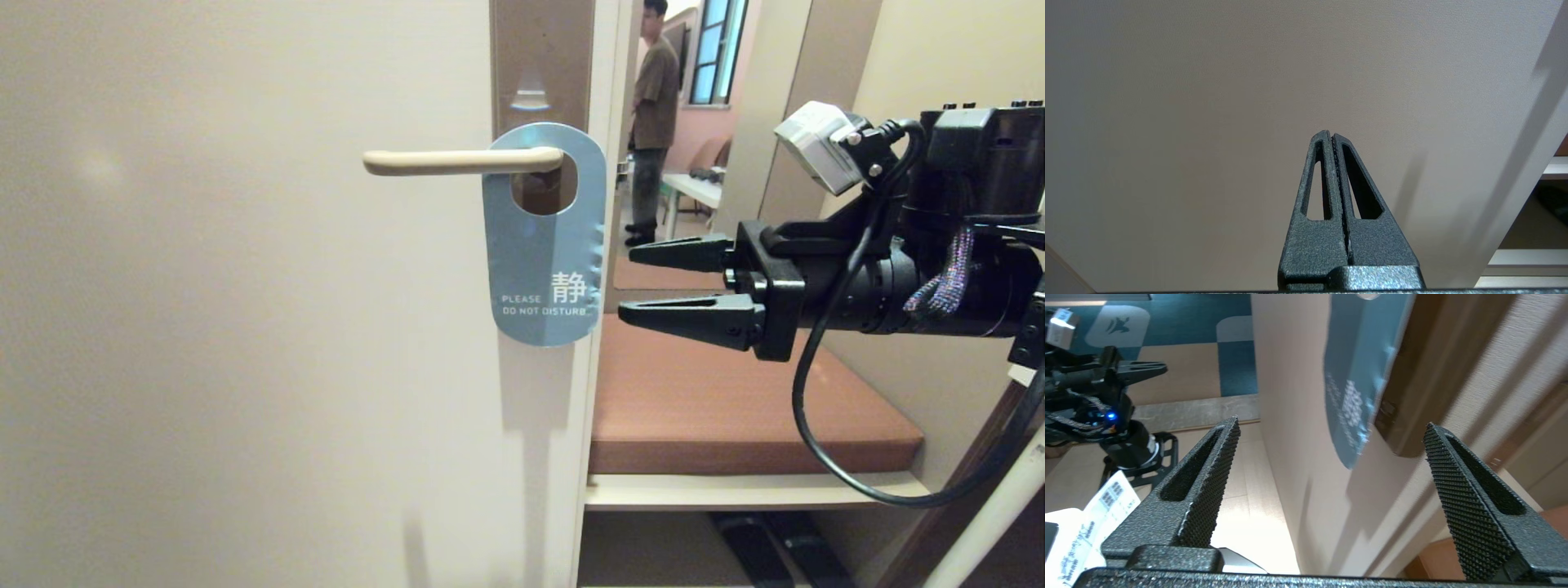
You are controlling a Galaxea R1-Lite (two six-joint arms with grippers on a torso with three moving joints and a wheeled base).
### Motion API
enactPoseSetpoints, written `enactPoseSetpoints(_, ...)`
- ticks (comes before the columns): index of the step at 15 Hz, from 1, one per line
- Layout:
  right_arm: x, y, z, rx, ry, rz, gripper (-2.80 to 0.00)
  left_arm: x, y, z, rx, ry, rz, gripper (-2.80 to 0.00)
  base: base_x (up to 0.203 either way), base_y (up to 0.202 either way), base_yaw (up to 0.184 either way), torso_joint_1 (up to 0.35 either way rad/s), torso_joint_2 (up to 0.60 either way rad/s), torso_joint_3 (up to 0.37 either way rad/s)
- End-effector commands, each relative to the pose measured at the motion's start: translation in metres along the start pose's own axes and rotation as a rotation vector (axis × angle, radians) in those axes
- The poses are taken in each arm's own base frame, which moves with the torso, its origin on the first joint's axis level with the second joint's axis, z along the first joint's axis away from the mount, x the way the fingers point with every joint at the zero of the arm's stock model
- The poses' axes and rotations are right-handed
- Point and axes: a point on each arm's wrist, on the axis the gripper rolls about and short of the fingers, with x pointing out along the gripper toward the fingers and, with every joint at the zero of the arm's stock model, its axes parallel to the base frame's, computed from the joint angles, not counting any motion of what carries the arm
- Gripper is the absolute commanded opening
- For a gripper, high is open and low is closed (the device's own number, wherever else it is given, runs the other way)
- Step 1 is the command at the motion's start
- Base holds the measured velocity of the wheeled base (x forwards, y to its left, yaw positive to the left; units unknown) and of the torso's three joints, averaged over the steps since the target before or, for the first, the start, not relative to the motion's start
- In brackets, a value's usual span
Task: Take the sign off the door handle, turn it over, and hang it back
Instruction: Take down the sign
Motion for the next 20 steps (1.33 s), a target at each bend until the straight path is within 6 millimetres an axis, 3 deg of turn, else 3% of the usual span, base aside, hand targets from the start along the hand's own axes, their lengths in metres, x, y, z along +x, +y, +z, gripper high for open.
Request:
enactPoseSetpoints(1,0.002,0.003,0.0,-0.005,-0.002,0.016,0.0,0.0,0.0,0.0,0.0,0.0,0.002,-2.8,0.0,0.0,0.0,0.0,0.0,0.0)
enactPoseSetpoints(20,0.026,-0.004,-0.008,-0.024,-0.023,0.07,0.0,0.0,0.0,0.0,0.0,0.0,0.002,-2.8,0.0,0.0,0.0,0.0,0.0,0.0)
